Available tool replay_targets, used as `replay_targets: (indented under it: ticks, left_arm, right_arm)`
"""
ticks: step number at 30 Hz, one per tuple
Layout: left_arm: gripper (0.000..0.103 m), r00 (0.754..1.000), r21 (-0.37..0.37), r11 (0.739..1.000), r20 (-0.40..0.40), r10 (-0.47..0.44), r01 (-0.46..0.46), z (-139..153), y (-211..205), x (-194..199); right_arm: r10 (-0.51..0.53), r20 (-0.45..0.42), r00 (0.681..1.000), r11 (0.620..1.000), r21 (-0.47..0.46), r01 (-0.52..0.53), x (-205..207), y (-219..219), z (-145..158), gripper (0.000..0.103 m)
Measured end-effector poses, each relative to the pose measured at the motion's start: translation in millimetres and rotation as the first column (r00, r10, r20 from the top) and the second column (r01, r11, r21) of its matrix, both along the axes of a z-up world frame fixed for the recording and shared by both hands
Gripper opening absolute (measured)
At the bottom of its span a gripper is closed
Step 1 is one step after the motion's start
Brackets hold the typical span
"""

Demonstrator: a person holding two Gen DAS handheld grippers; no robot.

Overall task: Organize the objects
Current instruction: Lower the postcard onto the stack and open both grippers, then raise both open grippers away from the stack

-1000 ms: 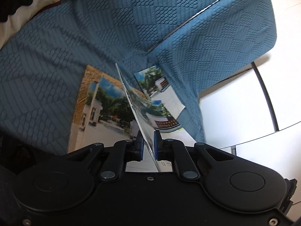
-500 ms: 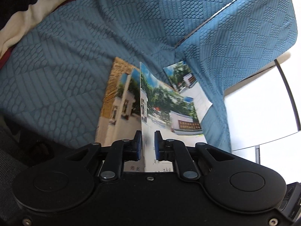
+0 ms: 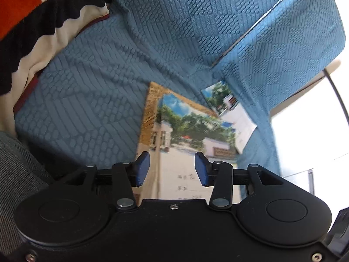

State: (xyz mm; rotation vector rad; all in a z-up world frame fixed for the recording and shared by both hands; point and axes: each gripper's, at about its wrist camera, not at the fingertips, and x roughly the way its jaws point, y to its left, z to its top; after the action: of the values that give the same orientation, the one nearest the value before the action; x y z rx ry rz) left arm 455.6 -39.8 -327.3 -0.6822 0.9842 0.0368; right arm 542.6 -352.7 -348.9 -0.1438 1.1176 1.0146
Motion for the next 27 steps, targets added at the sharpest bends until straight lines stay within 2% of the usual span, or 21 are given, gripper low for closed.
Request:
replay_targets:
  ticks: [5, 8, 13, 17, 19, 22, 25, 27]
  left_arm:
    - [0.043, 0.999, 0.042, 0.999, -0.043, -0.024, 0.026, -14.6, -7.2, 2.8]
    - [0.043, 0.998, 0.058, 0.998, -0.060, -0.035, 0.039, -21.1, -11.1, 3.5]
    - [0.043, 0.995, 0.054, 0.995, -0.067, -0.077, 0.081, -28.7, -21.1, 2.2]
    - [0.043, 0.993, 0.097, 0.990, -0.066, -0.096, 0.102, -25.4, -30.0, 0.7]
    - [0.043, 0.993, 0.094, 0.990, -0.069, -0.100, 0.107, -24.8, -31.7, -0.4]
    - [0.043, 0.993, 0.106, 0.989, -0.071, -0.098, 0.106, -21.3, -36.1, -4.5]
    - [0.043, 0.992, 0.120, 0.987, -0.079, -0.098, 0.107, -20.1, -41.2, -7.5]
    - [0.043, 0.992, 0.133, 0.985, -0.075, -0.102, 0.111, -19.0, -43.2, -8.8]
  right_arm:
    - [0.037, 0.055, 0.998, 0.999, -0.006, -0.037, 4.3, 22.3, -14.7, 0.050]
    - [0.026, 0.077, 0.997, 0.999, -0.030, -0.024, 5.6, 31.7, -25.2, 0.049]
    - [0.024, 0.051, 0.998, 0.999, -0.042, -0.022, 4.5, 33.5, -35.1, 0.049]
    - [0.034, -0.006, 0.999, 0.999, -0.024, -0.034, -0.6, 30.3, -38.5, 0.049]
    - [0.029, -0.019, 0.999, 0.999, -0.023, -0.029, -2.5, 28.7, -39.4, 0.042]
    - [0.037, -0.015, 0.999, 0.999, -0.027, -0.038, -7.9, 27.6, -38.5, 0.036]
    - [0.056, 0.025, 0.998, 0.998, -0.041, -0.055, -14.2, 27.4, -35.9, 0.035]
    - [0.051, 0.022, 0.998, 0.998, -0.041, -0.050, -12.4, 27.1, -36.2, 0.035]
